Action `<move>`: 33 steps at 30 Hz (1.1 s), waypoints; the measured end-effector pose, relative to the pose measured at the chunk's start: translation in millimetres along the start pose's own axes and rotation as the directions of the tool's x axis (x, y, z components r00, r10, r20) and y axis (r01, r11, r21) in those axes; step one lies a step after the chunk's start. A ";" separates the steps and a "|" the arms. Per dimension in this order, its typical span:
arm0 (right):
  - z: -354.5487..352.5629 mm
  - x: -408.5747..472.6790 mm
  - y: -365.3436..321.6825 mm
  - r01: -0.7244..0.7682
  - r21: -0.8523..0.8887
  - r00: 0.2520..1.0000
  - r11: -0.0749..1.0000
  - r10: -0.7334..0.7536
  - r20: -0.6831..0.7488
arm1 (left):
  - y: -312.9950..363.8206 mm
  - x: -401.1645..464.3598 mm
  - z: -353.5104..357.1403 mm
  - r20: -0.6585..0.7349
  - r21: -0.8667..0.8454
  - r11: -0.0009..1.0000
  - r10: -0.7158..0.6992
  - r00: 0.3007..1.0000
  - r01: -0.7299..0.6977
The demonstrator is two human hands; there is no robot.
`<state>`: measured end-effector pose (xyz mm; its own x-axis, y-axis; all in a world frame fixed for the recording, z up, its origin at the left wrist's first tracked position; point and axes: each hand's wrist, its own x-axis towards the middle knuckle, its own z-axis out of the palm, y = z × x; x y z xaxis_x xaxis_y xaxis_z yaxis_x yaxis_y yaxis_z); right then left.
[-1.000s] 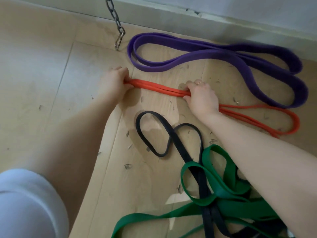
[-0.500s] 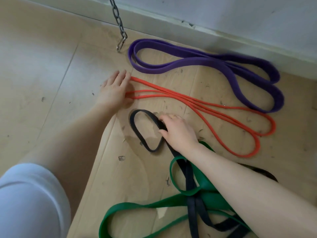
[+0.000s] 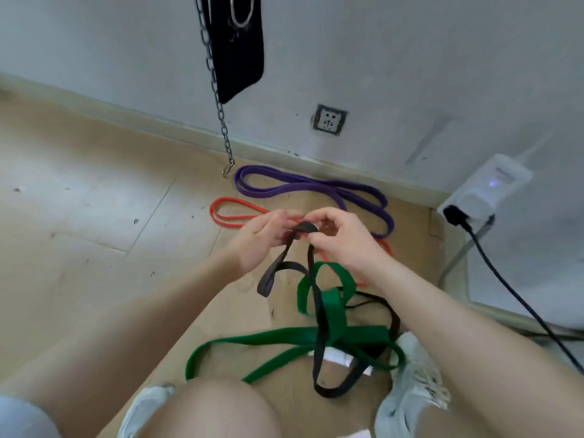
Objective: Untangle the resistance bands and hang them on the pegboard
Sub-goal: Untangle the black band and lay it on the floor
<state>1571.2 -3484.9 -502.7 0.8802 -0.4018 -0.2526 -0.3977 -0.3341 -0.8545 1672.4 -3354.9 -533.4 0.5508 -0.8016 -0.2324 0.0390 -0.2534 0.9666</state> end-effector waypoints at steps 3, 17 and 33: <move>-18.4 -44.2 -52.6 0.115 0.185 0.989 0.976 -0.095 -0.114 | 47.0 -45.8 11.6 -0.135 -0.076 0.986 0.137 0.981 -0.148; -36.5 -158.9 -281.1 0.426 0.864 0.855 0.269 -0.433 -0.287 | 222.1 -197.5 -8.7 -0.405 0.037 0.811 0.547 0.733 -0.584; 32.4 -153.3 -168.2 0.354 0.334 0.907 0.873 -0.408 0.104 | 242.5 -190.5 -12.0 -0.548 -0.297 0.786 0.325 0.771 -0.542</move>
<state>1511.5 -3339.5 -334.9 0.9876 -0.1392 0.0721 0.0511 -0.1491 -0.9875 1586.9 -3257.1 -253.4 0.8943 -0.4032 0.1940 -0.0204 0.3964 0.9178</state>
